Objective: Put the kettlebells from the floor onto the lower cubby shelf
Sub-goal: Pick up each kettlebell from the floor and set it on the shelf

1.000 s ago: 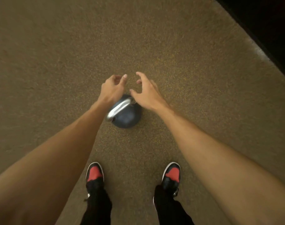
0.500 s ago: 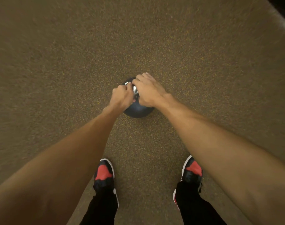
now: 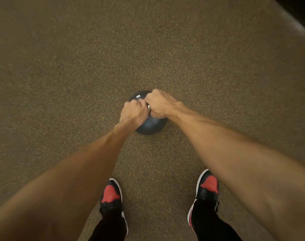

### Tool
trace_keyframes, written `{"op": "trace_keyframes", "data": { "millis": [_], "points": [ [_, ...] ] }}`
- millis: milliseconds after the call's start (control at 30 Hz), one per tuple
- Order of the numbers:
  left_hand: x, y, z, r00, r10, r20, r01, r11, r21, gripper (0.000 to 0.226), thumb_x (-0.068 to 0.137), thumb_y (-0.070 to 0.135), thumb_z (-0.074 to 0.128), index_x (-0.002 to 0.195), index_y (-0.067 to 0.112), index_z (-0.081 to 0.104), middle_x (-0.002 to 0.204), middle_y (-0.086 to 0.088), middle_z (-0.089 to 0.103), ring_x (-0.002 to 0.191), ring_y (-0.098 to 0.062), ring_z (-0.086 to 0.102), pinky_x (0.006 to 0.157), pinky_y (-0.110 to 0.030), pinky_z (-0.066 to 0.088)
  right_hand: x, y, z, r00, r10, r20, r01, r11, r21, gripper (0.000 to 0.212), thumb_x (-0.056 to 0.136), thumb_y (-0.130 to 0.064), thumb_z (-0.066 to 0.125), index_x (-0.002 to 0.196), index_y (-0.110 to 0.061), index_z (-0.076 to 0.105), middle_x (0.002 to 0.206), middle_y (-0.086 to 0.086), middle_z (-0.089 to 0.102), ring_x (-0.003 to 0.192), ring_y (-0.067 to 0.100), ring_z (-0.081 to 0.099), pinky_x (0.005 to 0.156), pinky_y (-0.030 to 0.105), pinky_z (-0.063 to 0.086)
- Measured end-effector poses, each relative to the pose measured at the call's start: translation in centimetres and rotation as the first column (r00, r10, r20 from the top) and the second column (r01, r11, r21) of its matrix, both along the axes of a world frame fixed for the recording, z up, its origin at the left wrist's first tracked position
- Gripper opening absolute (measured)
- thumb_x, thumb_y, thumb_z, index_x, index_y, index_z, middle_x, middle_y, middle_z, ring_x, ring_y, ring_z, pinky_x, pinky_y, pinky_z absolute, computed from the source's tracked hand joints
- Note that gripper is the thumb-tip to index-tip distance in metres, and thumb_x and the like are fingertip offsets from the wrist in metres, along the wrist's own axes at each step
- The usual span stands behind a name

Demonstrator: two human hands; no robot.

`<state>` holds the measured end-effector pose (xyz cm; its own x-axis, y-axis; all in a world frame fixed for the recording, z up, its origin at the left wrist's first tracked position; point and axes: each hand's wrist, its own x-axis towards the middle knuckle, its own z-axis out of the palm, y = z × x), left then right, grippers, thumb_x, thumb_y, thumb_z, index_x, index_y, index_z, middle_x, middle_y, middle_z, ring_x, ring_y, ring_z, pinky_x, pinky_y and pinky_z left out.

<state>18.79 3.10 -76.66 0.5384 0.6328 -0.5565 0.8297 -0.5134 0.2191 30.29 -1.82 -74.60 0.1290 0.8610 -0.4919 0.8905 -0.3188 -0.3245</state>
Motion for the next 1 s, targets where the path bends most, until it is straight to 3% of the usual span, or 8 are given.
{"op": "trace_keyframes", "data": {
  "millis": [100, 267, 500, 633, 767, 900, 1000],
  "points": [
    [1.1, -0.5, 0.8, 0.995, -0.102, 0.011, 0.101, 0.993, 0.053, 0.029, 0.104, 0.018, 0.045, 0.117, -0.005, 0.058, 0.114, -0.027, 0.069, 0.106, -0.048, 0.065, 0.081, -0.047, 0.049, 0.9, -2.4, 1.3, 0.991, -0.113, -0.067, 0.113, 0.994, -0.009, 0.019, 0.082, -0.014, 0.070, 0.097, -0.004, 0.073, 0.098, 0.020, 0.071, 0.094, 0.041, 0.071, 0.064, 0.034, 0.044],
    [4.6, -3.6, 6.5, 0.964, -0.261, 0.052, 0.255, 0.962, 0.098, 0.036, 0.107, 0.019, 0.033, 0.108, 0.002, 0.065, 0.110, -0.026, 0.070, 0.104, -0.049, 0.066, 0.076, -0.045, 0.050, 2.6, -7.6, 6.1, 0.945, -0.310, -0.105, 0.314, 0.949, 0.015, 0.019, 0.069, -0.016, 0.062, 0.083, -0.007, 0.071, 0.080, 0.018, 0.071, 0.079, 0.042, 0.070, 0.059, 0.030, 0.043],
    [12.8, -9.4, 14.1, 0.890, -0.452, 0.057, 0.445, 0.889, 0.108, 0.045, 0.107, 0.034, 0.030, 0.089, 0.010, 0.063, 0.096, -0.017, 0.071, 0.094, -0.038, 0.066, 0.069, -0.034, 0.038, 8.7, -15.8, 14.5, 0.834, -0.534, -0.137, 0.540, 0.841, 0.013, 0.018, 0.070, -0.020, 0.062, 0.086, -0.015, 0.069, 0.087, 0.012, 0.074, 0.088, 0.038, 0.071, 0.068, 0.033, 0.049],
    [19.4, -12.8, 18.2, 0.800, -0.586, 0.128, 0.553, 0.804, 0.219, 0.073, 0.094, 0.045, 0.005, 0.093, 0.009, 0.069, 0.092, -0.013, 0.076, 0.089, -0.039, 0.070, 0.066, -0.036, 0.041, 14.3, -19.9, 19.3, 0.778, -0.618, -0.112, 0.625, 0.779, 0.044, 0.019, 0.079, -0.021, 0.064, 0.096, -0.014, 0.069, 0.099, 0.012, 0.075, 0.101, 0.037, 0.070, 0.078, 0.034, 0.052],
    [26.8, -15.6, 22.5, 0.811, -0.531, 0.247, 0.485, 0.845, 0.225, 0.056, 0.105, 0.036, 0.038, 0.077, 0.002, 0.072, 0.086, -0.021, 0.076, 0.088, -0.043, 0.070, 0.078, -0.041, 0.052, 20.6, -23.0, 23.3, 0.749, -0.662, -0.030, 0.662, 0.746, 0.065, 0.022, 0.081, -0.026, 0.063, 0.095, -0.012, 0.073, 0.102, 0.012, 0.076, 0.104, 0.036, 0.070, 0.082, 0.033, 0.053],
    [34.9, -17.0, 25.3, 0.756, -0.574, 0.313, 0.524, 0.818, 0.236, 0.054, 0.104, 0.034, 0.039, 0.075, 0.001, 0.070, 0.085, -0.019, 0.076, 0.088, -0.041, 0.070, 0.080, -0.040, 0.052, 27.6, -24.7, 26.4, 0.699, -0.715, 0.014, 0.707, 0.694, 0.138, 0.013, 0.082, -0.025, 0.061, 0.088, -0.015, 0.068, 0.099, 0.010, 0.076, 0.101, 0.035, 0.070, 0.080, 0.032, 0.051],
    [42.2, -17.3, 26.8, 0.705, -0.618, 0.348, 0.557, 0.786, 0.268, 0.054, 0.105, 0.035, 0.039, 0.080, 0.000, 0.072, 0.090, -0.021, 0.076, 0.095, -0.043, 0.069, 0.083, -0.041, 0.051, 33.6, -25.2, 28.0, 0.636, -0.770, 0.044, 0.746, 0.629, 0.219, 0.017, 0.083, -0.027, 0.063, 0.095, -0.017, 0.069, 0.100, 0.008, 0.076, 0.103, 0.034, 0.070, 0.082, 0.034, 0.052]
  ]
}}
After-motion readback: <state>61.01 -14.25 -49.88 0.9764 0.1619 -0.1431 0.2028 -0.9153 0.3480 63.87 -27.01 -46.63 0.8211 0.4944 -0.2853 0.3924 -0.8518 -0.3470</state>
